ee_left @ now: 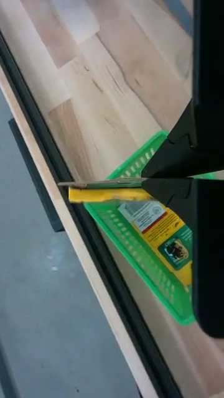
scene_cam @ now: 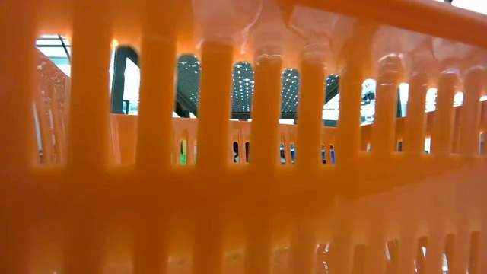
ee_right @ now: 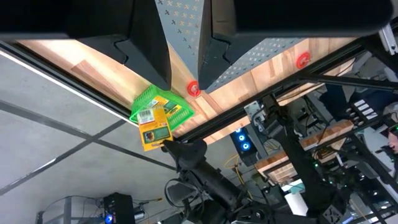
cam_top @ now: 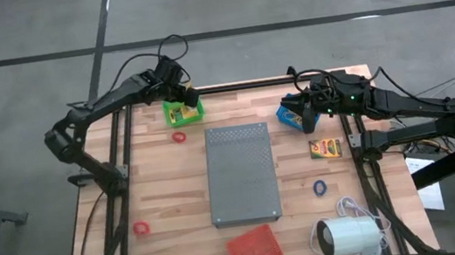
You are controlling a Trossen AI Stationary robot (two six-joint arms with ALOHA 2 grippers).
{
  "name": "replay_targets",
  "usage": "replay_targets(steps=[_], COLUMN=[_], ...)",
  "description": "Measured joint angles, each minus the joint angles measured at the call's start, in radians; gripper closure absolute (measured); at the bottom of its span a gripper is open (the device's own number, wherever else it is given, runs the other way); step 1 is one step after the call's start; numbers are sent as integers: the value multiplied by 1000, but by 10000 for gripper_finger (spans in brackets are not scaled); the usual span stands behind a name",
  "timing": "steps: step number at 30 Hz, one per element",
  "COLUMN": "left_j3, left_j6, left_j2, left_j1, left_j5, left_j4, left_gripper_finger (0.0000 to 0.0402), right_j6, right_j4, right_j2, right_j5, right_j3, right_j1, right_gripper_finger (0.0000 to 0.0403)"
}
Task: Pick & Place Office Desk Supplies
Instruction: Put the bottom yellow crayon box into the green basket
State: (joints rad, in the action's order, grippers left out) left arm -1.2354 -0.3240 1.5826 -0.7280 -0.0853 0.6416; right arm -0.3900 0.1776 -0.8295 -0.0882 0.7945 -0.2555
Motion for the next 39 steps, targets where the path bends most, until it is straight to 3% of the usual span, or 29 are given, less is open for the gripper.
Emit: replay_targets(steps=[7,12,17,31,39], left_j3=[31,87,96,127,129], left_j6=[-127,-263,-252,-317,-331], left_j2=[0,0,0,-1,-5], left_j1=[0,-2,-2,0,-1], left_j5=[-1,0,46,57,51], left_j4=[4,-79,-145,-125,-91], left_gripper_finger=[400,400,400,397,363], right_j6=[0,0,0,0,0], right_j4=[0,0,0,0,0], right_j2=[0,0,0,0,-1], right_j5=[0,0,0,0,0], right_j3=[0,0,0,0,0], right_j1=[0,0,0,0,0], right_gripper_finger=[326,334,333,322,334])
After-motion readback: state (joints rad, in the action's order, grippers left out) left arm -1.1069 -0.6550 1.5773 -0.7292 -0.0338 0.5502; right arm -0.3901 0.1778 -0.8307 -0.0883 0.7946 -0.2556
